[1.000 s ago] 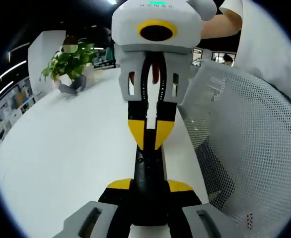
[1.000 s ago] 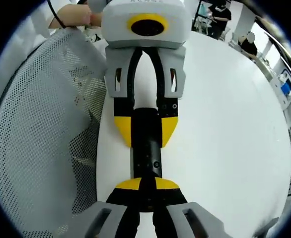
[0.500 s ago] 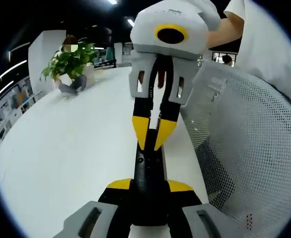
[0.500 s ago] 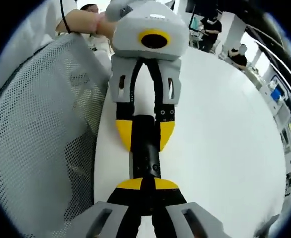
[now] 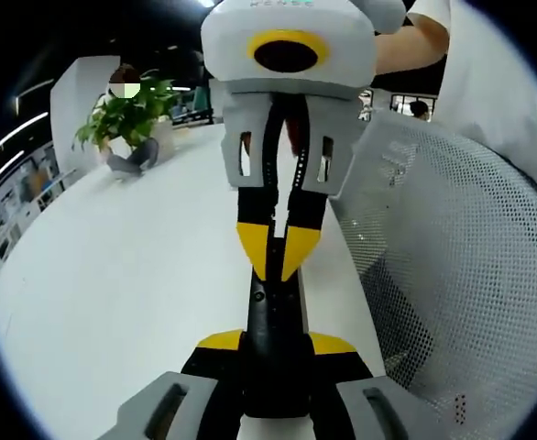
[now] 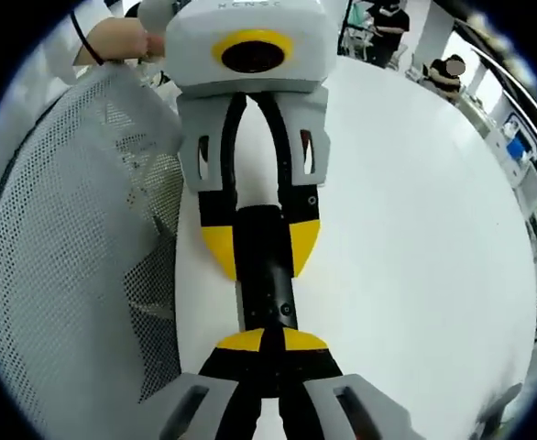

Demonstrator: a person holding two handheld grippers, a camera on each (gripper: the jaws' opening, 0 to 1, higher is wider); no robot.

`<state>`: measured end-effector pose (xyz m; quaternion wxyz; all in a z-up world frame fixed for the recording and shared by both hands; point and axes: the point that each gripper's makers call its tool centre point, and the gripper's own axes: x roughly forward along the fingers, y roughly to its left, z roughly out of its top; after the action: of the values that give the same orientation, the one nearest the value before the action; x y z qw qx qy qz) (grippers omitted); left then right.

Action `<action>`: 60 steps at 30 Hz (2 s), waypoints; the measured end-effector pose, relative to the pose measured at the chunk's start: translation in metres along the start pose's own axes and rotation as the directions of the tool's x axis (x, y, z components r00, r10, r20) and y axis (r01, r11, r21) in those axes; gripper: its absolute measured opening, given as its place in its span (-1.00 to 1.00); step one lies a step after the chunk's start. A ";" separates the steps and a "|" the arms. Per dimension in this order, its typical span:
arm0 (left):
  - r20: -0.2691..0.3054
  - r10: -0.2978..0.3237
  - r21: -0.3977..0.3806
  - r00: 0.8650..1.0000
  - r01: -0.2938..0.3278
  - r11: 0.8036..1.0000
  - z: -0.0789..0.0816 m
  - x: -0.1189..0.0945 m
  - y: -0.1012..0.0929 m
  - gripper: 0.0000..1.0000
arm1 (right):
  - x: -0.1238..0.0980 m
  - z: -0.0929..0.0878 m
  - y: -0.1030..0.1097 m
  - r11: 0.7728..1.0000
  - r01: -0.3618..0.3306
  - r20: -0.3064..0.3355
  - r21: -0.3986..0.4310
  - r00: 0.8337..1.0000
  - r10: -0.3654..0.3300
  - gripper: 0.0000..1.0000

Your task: Press the specified remote control buttons in sequence, fully releasing each button before pressing the next.

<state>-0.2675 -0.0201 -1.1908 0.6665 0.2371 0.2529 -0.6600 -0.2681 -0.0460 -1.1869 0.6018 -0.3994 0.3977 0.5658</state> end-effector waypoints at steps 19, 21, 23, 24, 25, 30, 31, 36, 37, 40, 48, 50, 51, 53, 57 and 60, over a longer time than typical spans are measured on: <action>-0.009 -0.006 0.003 1.000 0.006 1.000 0.006 0.004 -0.012 -0.51 | -0.016 -0.009 0.004 0.998 0.051 0.144 0.036 0.988 -0.056 -1.00; -0.012 -0.004 0.002 1.000 0.004 1.000 0.006 0.004 -0.011 -0.51 | -0.015 -0.009 0.008 0.999 0.041 0.139 0.035 0.989 -0.045 -1.00; -0.017 -0.003 0.004 1.000 0.003 1.000 0.006 0.004 -0.011 -0.51 | -0.014 -0.008 0.012 0.999 0.027 0.141 0.030 0.990 -0.031 -1.00; -0.023 -0.003 0.008 1.000 0.003 1.000 0.006 0.005 -0.012 -0.51 | -0.012 -0.006 0.013 0.999 0.030 0.143 0.024 0.989 -0.033 -1.00; -0.022 -0.005 0.002 1.000 0.005 1.000 0.006 0.005 -0.013 -0.51 | -0.012 -0.004 0.014 0.999 0.034 0.141 0.011 0.989 -0.035 -1.00; -0.022 0.000 -0.003 1.000 0.000 1.000 0.005 0.006 -0.013 -0.51 | -0.004 -0.002 0.011 0.994 0.051 0.084 -0.098 0.996 -0.043 -1.00; -0.020 -0.001 -0.004 1.000 0.001 1.000 0.005 0.006 -0.013 -0.51 | -0.004 -0.004 0.015 0.997 0.033 0.073 -0.076 0.997 -0.027 -1.00; -0.015 -0.009 -0.003 1.000 0.009 1.000 0.005 0.006 -0.013 -0.51 | -0.003 -0.004 0.012 0.997 0.071 0.079 0.039 0.994 -0.074 -1.00; -0.018 -0.009 0.002 1.000 0.009 1.000 0.005 0.006 -0.013 -0.51 | -0.003 -0.005 0.011 0.997 0.075 0.085 0.036 0.993 -0.078 -1.00; -0.021 -0.007 0.004 1.000 0.007 1.000 0.005 0.006 -0.013 -0.51 | -0.004 -0.005 0.012 0.995 0.092 0.104 0.035 0.990 -0.096 -1.00; -0.022 -0.001 -0.013 1.000 0.001 1.000 0.005 0.006 -0.013 -0.51 | -0.008 -0.006 0.012 0.987 0.048 0.199 0.156 0.977 -0.078 -1.00; -0.026 -0.002 -0.012 1.000 0.001 1.000 0.005 0.006 -0.013 -0.51 | -0.009 -0.009 0.013 0.989 0.053 0.174 0.139 0.982 -0.077 -1.00; -0.027 -0.002 -0.012 1.000 0.002 1.000 0.005 0.006 -0.014 -0.51 | -0.009 -0.011 0.013 0.989 0.055 0.170 0.138 0.982 -0.078 -1.00; -0.027 -0.002 -0.011 1.000 0.002 1.000 0.005 0.006 -0.014 -0.51 | -0.009 -0.013 0.013 0.989 0.056 0.161 0.137 0.984 -0.078 -1.00; -0.024 -0.003 -0.019 1.000 0.003 1.000 0.005 0.005 -0.014 -0.51 | -0.008 -0.013 0.014 0.996 0.061 0.114 0.067 0.991 -0.068 -1.00; -0.022 -0.007 -0.017 1.000 0.007 1.000 0.005 0.005 -0.014 -0.51 | -0.006 -0.013 0.012 0.994 0.058 0.030 0.096 0.998 -0.061 -1.00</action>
<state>-0.2812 -0.0277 -1.1901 0.6634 0.2379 0.2668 -0.6574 -0.2811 -0.0595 -1.1859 0.6432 -0.3726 0.4021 0.5346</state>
